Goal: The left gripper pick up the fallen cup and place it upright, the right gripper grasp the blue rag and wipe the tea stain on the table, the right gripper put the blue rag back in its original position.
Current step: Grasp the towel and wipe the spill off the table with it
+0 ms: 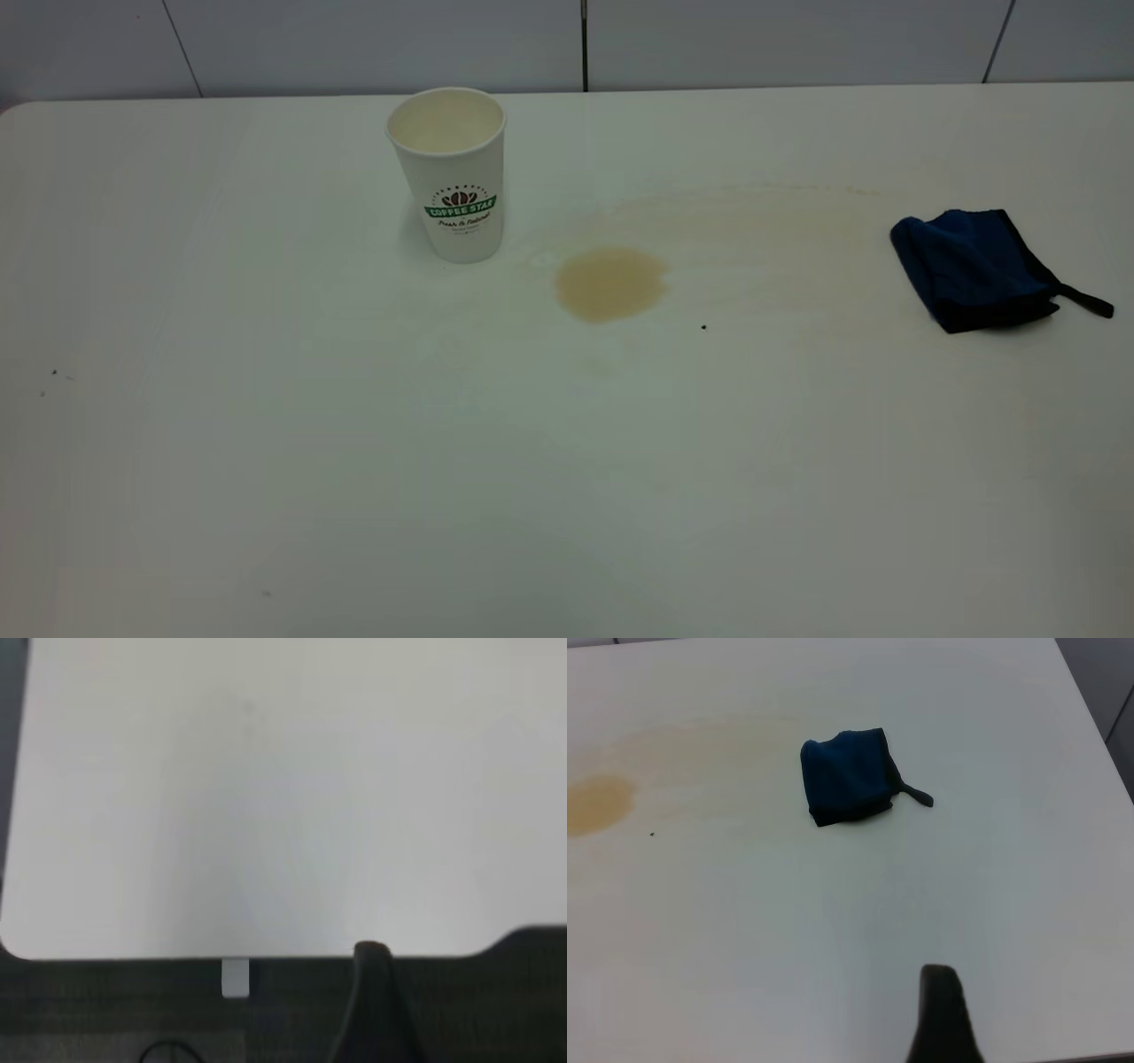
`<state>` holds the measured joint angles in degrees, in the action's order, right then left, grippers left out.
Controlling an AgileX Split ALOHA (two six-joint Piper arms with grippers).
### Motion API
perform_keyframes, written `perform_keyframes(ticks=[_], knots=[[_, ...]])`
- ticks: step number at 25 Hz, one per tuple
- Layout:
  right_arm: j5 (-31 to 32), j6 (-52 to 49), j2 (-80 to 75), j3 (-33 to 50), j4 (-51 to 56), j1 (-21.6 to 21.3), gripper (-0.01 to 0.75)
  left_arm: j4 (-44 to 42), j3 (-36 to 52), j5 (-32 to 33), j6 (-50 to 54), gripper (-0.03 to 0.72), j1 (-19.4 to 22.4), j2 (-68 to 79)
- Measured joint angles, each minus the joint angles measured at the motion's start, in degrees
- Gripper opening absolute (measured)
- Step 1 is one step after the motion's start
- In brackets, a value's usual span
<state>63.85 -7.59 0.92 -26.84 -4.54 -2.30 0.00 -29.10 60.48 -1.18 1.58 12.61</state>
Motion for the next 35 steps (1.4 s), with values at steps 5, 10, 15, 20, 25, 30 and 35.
perform_keyframes(ticks=[5, 10, 15, 20, 25, 30, 35], knots=[[0.0, 0.0, 0.0, 0.0, 0.0, 0.0, 0.58, 0.0, 0.22, 2.51, 0.0, 0.579, 1.77, -5.57], [0.0, 0.0, 0.0, 0.0, 0.0, 0.0, 0.58, 0.0, 0.66, 2.88, 0.0, 0.579, 1.72, -6.37], [0.0, 0.0, 0.0, 0.0, 0.0, 0.0, 0.58, 0.69, 0.84, 3.24, 0.0, 0.579, 1.72, -9.11], [0.0, 0.0, 0.0, 0.0, 0.0, 0.0, 0.58, 0.69, 1.21, 3.66, 0.0, 0.579, 1.72, -12.05], [0.0, 0.0, 0.0, 0.0, 0.0, 0.0, 0.58, 0.69, 1.21, 3.84, 0.0, 0.579, 1.72, -13.64], [0.0, 0.0, 0.0, 0.0, 0.0, 0.0, 0.58, 0.69, 1.21, 3.84, 0.0, 0.579, 1.72, -13.64], [0.0, 0.0, 0.0, 0.0, 0.0, 0.0, 0.58, 0.69, 1.21, 3.89, -0.05, 0.579, 1.72, -13.64]])
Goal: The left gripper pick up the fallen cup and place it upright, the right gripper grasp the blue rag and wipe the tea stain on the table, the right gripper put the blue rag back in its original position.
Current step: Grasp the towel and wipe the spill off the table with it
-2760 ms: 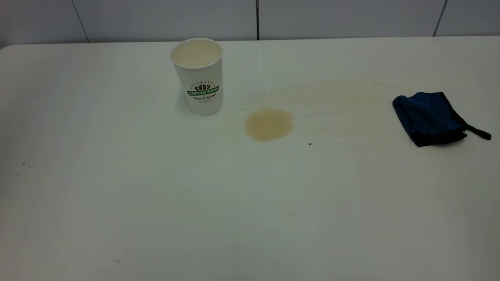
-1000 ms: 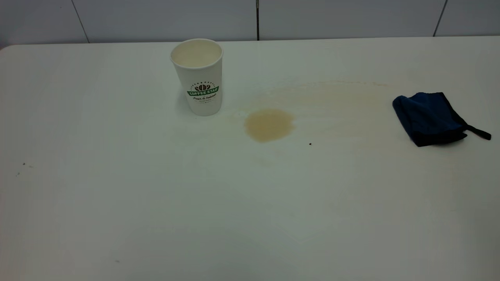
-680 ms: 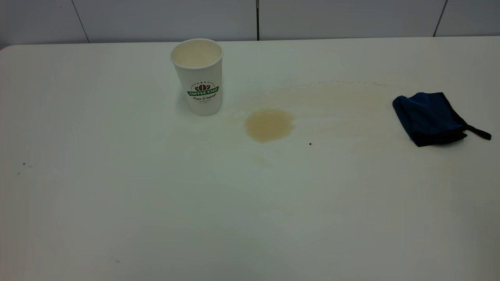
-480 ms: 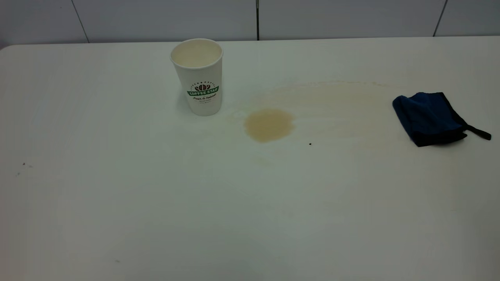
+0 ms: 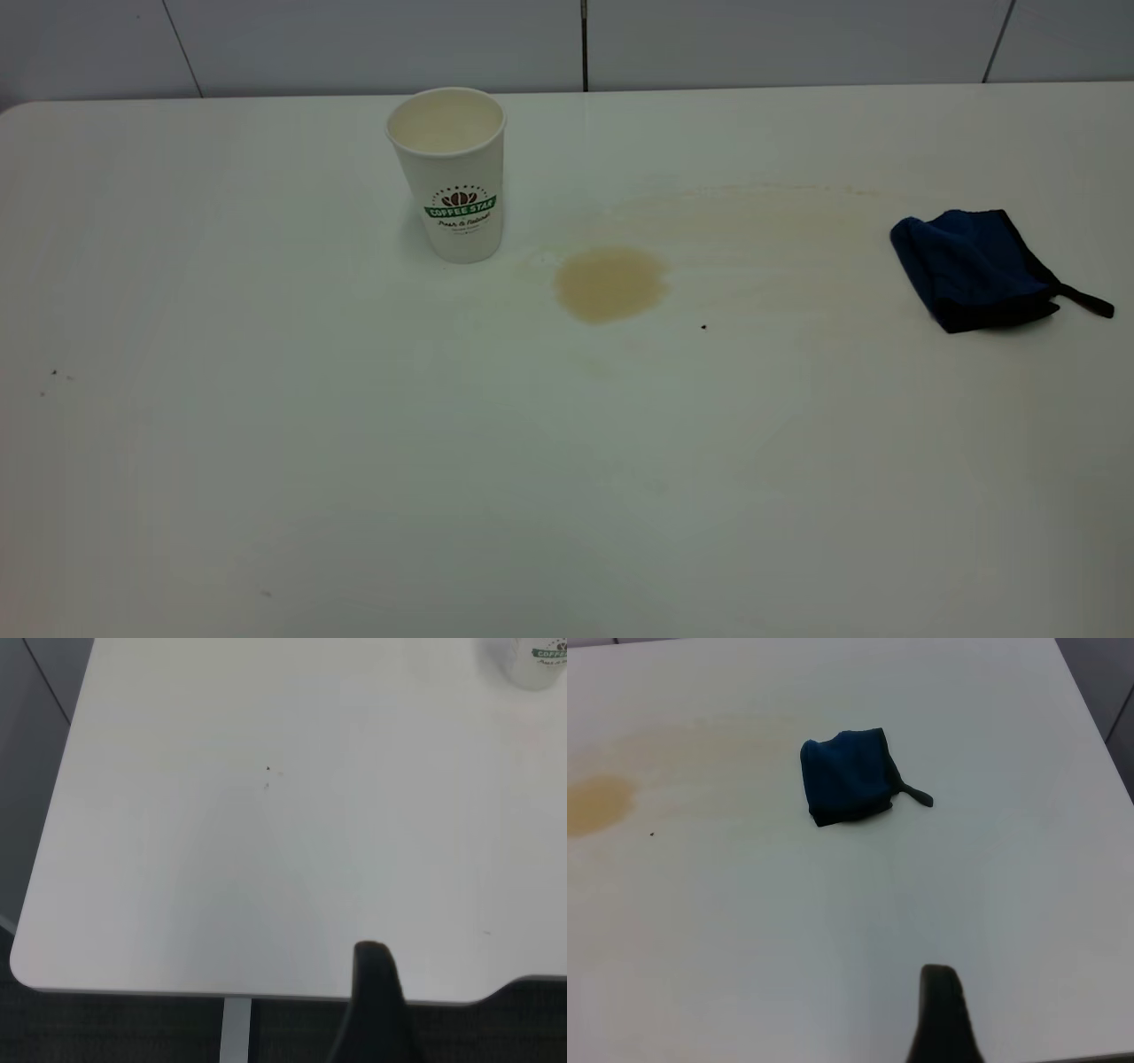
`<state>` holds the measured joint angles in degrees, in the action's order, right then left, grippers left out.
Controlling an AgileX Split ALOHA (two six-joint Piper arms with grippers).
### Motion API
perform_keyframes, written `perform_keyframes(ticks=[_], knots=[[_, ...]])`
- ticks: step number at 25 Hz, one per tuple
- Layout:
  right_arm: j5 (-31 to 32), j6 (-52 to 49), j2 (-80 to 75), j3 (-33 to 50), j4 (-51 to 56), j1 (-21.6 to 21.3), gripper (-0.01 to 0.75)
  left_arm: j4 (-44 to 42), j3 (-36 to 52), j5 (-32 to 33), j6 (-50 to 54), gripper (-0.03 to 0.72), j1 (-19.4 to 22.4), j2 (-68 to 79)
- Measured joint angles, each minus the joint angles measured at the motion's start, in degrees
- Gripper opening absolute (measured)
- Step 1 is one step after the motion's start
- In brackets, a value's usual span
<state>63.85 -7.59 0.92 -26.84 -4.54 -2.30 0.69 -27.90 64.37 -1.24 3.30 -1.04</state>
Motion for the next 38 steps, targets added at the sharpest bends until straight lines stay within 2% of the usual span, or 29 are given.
perform_keyframes(ticks=[29, 33, 38], knots=[[-0.06, 1.83, -0.31, -0.52, -1.93, 0.0, 0.58, 0.0, 0.0, 0.0, 0.05, 0.579, 0.0, 0.0], [-0.67, 4.14, -9.83, -5.88, -2.79, 0.0, 0.607, 0.0, 0.0, 0.0, 0.05, 0.579, 0.0, 0.0], [-2.97, 4.55, -30.68, -14.87, -2.31, 0.0, 0.671, 0.0, 0.0, 0.0, 0.05, 0.579, 0.0, 0.0]])
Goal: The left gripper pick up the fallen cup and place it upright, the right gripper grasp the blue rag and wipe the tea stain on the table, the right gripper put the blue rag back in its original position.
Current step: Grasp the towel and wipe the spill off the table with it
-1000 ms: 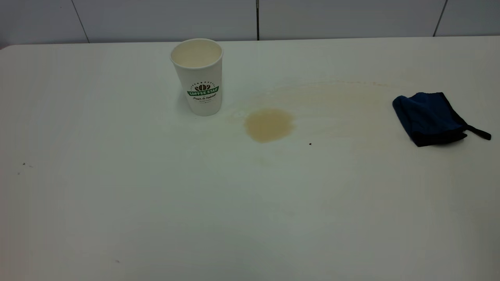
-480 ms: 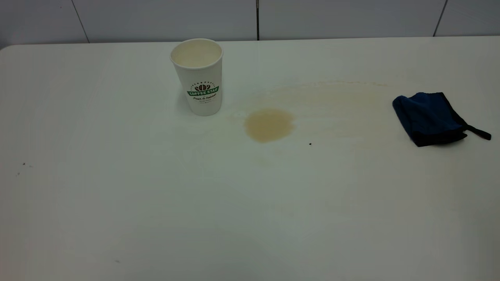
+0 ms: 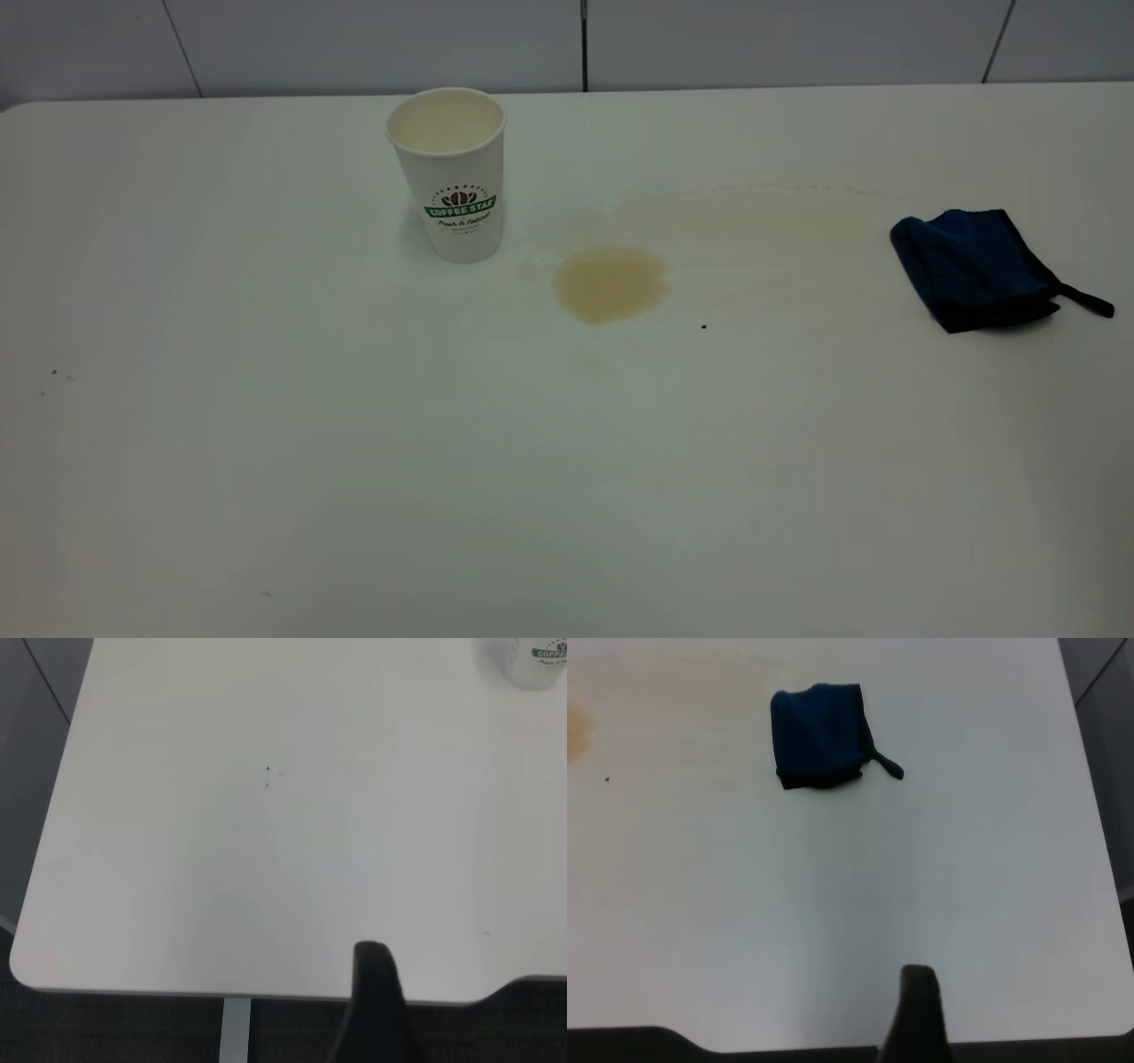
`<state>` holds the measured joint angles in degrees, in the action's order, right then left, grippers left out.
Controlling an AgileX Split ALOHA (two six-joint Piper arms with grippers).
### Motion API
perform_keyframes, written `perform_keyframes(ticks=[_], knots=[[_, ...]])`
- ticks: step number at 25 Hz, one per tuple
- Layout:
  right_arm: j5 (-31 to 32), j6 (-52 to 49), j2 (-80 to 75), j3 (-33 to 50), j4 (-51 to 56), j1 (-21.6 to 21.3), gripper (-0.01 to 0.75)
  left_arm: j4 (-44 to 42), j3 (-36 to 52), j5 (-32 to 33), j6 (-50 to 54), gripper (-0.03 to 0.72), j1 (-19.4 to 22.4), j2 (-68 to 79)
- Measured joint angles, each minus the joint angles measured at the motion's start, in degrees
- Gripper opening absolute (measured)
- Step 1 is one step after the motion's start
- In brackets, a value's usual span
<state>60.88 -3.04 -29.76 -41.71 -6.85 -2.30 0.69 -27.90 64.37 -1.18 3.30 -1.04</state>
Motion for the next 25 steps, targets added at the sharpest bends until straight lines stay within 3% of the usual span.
perform_keyframes(ticks=[5, 11, 21, 25], knots=[[-7.13, 1.1, -17.11, -5.48, 0.24, 0.0, 0.728, 0.02, 0.0, 0.0, 0.0, 0.579, 0.0, 0.0], [-18.95, 6.3, -33.79, -5.72, 3.1, 0.0, 0.729, 0.02, 0.0, 0.0, 0.0, 0.579, 0.0, 0.0], [-31.68, 4.27, -54.27, -6.03, 8.43, 0.34, 0.721, 0.02, 0.0, 0.0, 0.0, 0.579, 0.0, 0.0], [-34.67, 4.19, -60.77, -10.05, 8.03, 1.25, 0.704, 0.02, 0.0, 0.0, -0.05, 0.579, 0.0, 0.0]])
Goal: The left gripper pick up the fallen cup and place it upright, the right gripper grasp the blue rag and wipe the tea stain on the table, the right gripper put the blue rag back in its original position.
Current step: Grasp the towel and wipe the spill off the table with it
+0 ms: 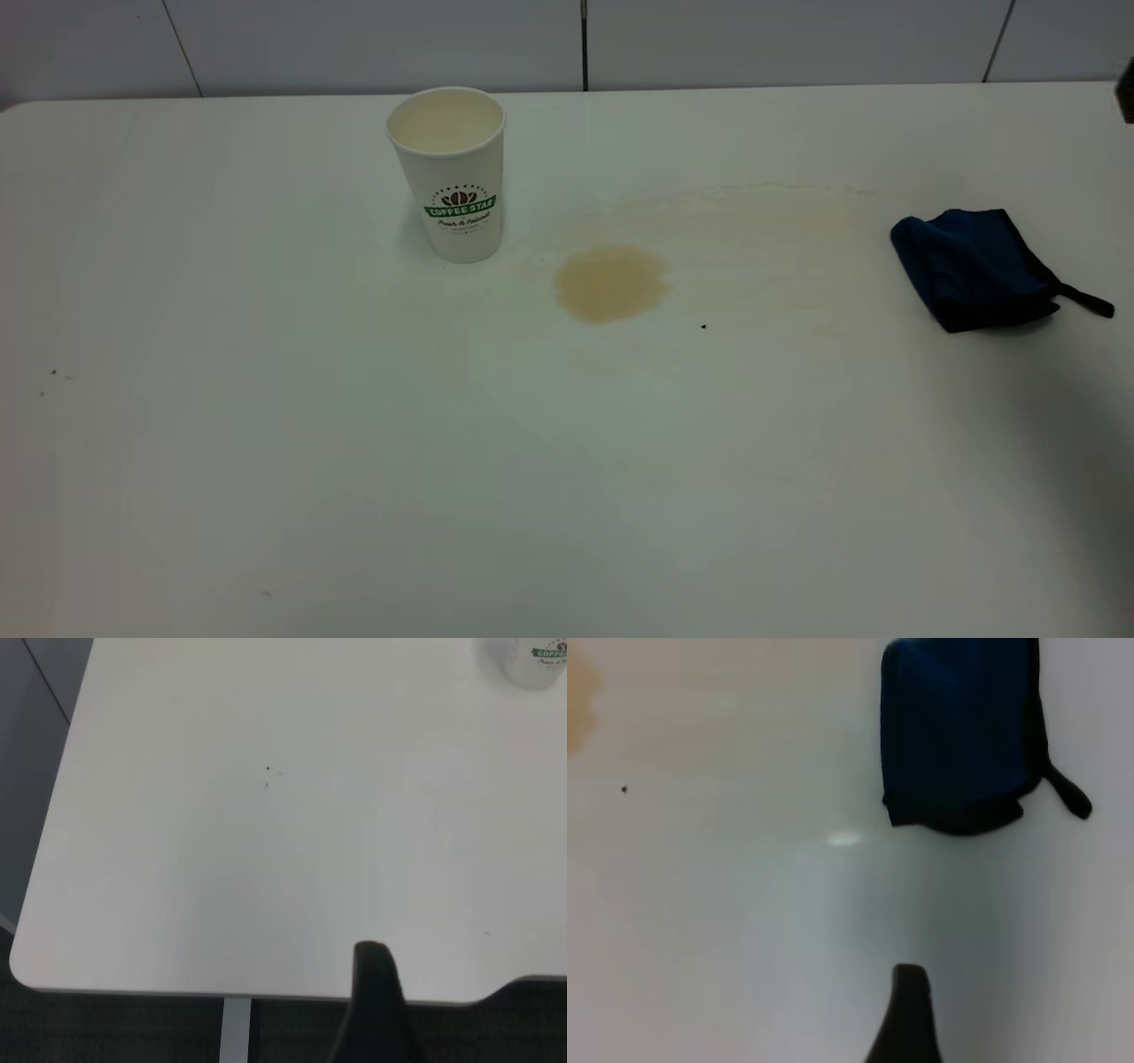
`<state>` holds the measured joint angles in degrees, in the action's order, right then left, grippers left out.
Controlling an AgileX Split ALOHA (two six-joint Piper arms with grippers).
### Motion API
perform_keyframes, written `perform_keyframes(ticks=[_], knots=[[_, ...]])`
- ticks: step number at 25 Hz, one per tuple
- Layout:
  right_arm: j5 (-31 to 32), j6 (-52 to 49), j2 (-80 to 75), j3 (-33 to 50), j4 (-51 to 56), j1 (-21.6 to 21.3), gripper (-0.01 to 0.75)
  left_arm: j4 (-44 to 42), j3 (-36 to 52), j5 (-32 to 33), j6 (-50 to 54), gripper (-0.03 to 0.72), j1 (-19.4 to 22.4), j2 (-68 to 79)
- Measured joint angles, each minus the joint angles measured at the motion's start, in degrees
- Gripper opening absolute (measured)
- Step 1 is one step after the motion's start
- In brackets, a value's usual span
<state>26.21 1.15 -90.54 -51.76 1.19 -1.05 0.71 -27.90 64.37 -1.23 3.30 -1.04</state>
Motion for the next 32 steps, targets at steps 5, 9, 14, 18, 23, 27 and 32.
perform_keyframes(ticks=[5, 9, 14, 18, 23, 27, 32], knots=[[5.35, 0.39, -11.04, -9.98, -1.19, 0.0, 0.698, 0.0, 0.0, 0.0, 0.0, 0.579, 0.0, 0.0], [8.35, 1.47, -18.76, -18.1, -1.19, 0.0, 0.696, 0.0, 0.0, 0.0, 0.0, 0.579, 0.0, 0.0], [11.05, 1.6, -28.17, -26.46, -1.19, 0.0, 0.693, 0.0, 0.0, 0.0, 0.0, 0.579, 0.0, 0.0], [12.25, 1.6, -35.07, -31.87, -1.19, 0.0, 0.687, 0.0, 0.0, 0.0, 0.0, 0.579, 0.0, 0.0], [12.73, 1.6, -42.73, -38.35, -0.42, 0.0, 0.684, 0.0, 0.0, 0.0, 0.0, 0.579, 0.0, 0.0], [15.0, 1.6, -48.85, -45.55, -0.41, -0.06, 0.682, 0.0, 0.0, 0.0, 0.06, 0.579, 0.0, 0.0], [20.02, 1.96, -55.68, -54.62, -0.11, -1.17, 0.68, 0.0, 0.0, 0.0, 0.06, 0.579, 0.0, 0.0]])
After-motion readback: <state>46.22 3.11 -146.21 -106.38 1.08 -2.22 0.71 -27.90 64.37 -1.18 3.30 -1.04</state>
